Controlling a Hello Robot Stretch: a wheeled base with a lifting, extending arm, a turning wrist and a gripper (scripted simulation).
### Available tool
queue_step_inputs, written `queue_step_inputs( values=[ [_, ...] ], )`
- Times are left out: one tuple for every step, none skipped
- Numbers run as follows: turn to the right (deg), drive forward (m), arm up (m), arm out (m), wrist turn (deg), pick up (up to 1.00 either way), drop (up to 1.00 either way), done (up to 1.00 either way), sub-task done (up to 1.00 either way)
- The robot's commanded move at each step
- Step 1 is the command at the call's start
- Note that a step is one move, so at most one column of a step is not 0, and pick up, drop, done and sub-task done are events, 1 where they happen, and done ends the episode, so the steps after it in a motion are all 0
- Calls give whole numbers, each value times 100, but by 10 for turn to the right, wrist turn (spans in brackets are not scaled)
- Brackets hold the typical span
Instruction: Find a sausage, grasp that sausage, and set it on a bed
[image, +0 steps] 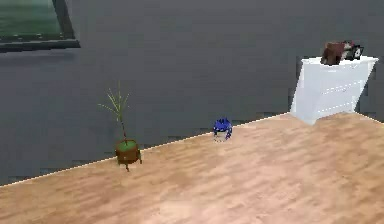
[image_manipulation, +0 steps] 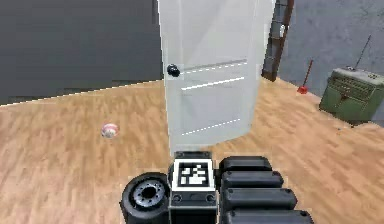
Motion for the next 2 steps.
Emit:
queue_step_inputs(
  values=[
    [210, 0, 0, 0, 0, 0, 0, 0, 0],
    [-450, 0, 0, 0, 0, 0, 0, 0, 0]
  ],
)
